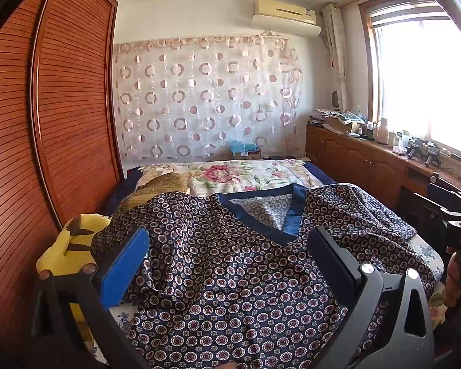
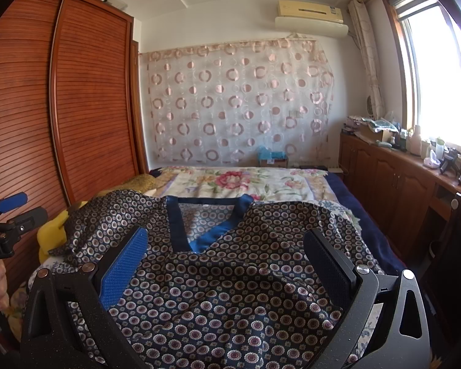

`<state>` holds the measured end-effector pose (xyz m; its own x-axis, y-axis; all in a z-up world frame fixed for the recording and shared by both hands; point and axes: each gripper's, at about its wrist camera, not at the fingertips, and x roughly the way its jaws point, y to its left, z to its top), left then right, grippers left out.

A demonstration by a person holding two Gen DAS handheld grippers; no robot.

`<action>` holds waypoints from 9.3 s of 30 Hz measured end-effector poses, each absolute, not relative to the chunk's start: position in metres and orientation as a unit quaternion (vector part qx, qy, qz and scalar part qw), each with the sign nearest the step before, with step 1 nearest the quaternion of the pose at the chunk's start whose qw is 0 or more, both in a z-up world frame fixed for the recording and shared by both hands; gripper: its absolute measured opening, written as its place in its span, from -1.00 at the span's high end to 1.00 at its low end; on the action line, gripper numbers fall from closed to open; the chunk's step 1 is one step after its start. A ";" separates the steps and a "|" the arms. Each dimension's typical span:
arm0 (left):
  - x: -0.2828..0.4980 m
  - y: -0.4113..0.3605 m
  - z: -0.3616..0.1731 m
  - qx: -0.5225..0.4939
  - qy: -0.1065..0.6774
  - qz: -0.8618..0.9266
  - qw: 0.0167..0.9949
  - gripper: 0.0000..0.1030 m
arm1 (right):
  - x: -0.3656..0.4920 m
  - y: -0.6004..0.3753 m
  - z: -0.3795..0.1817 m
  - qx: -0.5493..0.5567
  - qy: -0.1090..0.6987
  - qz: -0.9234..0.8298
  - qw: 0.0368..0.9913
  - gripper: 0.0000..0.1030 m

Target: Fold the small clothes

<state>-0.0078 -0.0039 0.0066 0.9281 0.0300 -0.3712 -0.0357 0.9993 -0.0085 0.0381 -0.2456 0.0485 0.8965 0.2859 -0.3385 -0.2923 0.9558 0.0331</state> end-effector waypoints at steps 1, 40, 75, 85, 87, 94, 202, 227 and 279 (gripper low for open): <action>-0.008 -0.004 0.007 -0.008 0.189 0.017 0.982 -1.00 | 0.038 -0.246 0.049 -0.009 0.172 0.149 0.974 -1.00; -0.007 -0.003 0.002 -0.006 0.197 0.015 0.980 -1.00 | 0.037 -0.242 0.049 -0.009 0.176 0.155 0.972 -1.00; 0.052 0.171 -0.105 -0.066 0.336 0.065 0.937 -0.90 | 0.105 -0.160 -0.025 -0.078 0.280 0.244 0.925 -1.00; 0.082 0.202 -0.146 -0.127 0.420 0.019 0.898 -0.35 | 0.108 -0.122 -0.036 -0.107 0.299 0.282 0.906 -1.00; 0.082 0.203 -0.150 -0.138 0.427 0.013 0.894 -0.34 | 0.109 -0.119 -0.037 -0.108 0.300 0.286 0.904 -1.00; 0.073 0.194 -0.144 -0.153 0.424 -0.027 0.892 0.15 | 0.112 -0.113 -0.039 -0.108 0.307 0.296 0.898 -1.00; 0.200 0.141 -0.086 -0.052 0.401 -0.029 0.914 0.41 | 0.202 -0.094 -0.076 -0.143 0.378 0.226 0.887 -0.13; 0.168 0.130 -0.026 0.000 0.330 -0.027 0.944 0.86 | 0.206 -0.109 -0.095 -0.135 0.407 0.207 0.879 -0.13; 0.135 0.025 -0.126 0.039 0.428 -0.100 0.897 -0.37 | 0.137 -0.374 -0.089 0.029 0.428 0.015 0.903 -0.03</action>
